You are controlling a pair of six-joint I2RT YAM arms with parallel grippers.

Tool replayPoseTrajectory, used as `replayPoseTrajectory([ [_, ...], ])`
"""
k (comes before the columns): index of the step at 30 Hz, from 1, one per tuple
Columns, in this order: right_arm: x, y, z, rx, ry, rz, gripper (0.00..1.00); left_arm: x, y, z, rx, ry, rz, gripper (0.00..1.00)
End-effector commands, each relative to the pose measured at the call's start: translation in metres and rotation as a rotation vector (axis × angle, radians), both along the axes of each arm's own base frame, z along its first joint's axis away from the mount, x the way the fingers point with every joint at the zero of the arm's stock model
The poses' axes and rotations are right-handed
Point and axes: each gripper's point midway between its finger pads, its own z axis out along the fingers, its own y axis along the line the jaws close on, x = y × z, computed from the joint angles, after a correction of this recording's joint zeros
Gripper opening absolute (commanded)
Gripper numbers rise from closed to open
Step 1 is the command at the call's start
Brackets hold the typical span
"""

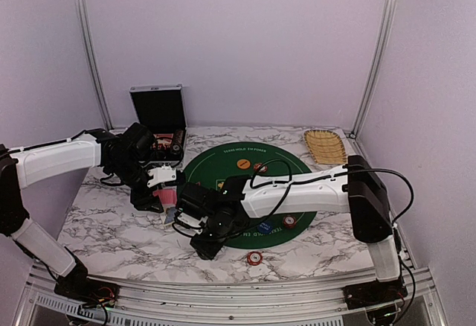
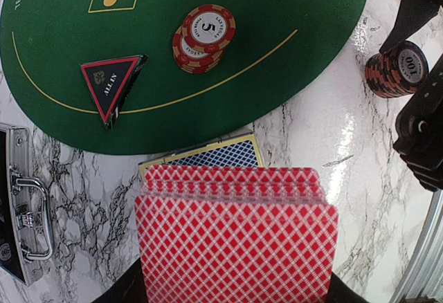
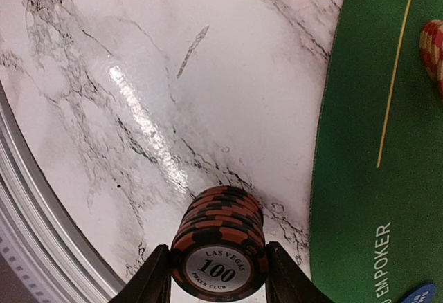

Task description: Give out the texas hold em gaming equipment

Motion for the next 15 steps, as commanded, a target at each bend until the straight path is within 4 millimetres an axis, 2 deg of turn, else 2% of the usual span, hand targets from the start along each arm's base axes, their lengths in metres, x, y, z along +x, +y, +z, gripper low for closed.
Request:
replayPoseTrajectory([
  [1, -0.0022, 0.0096, 0.0145, 0.036, -0.009, 0.008, 0.43, -0.0033, -0.0007, 0.0112, -0.028, -0.004, -0.007, 0.0],
  [3, -0.0026, 0.0086, 0.0114, 0.028, -0.008, 0.008, 0.43, -0.0036, -0.0008, 0.0114, -0.029, -0.003, -0.007, 0.0],
  [6, -0.0023, 0.0067, 0.0063, 0.015, -0.009, 0.006, 0.48, -0.0039, -0.0007, 0.0124, -0.031, -0.008, -0.009, 0.0],
  [15, -0.0038, 0.0089, 0.006, 0.023, 0.002, 0.013, 0.46, -0.0045, -0.0009, 0.0127, -0.033, -0.005, -0.01, 0.0],
])
